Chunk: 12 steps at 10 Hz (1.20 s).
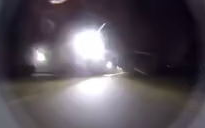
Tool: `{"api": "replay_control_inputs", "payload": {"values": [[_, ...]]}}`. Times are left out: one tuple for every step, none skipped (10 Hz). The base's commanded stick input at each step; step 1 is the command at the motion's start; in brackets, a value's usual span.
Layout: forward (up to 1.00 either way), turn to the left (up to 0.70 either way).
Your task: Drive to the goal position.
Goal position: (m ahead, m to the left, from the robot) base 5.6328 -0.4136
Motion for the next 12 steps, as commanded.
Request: {"api": "replay_control_inputs", "payload": {"values": [[1.00, 0.06], [1.00, 0.06], [1.00, 0.06], [1.00, 0.09], [1.00, 0.13], [1.00, 0.14], [1.00, 0.14], [1.00, 0.14], [1.00, 0.15], [1.00, 0.15], [1.00, 0.14], [1.00, 0.06]]}}
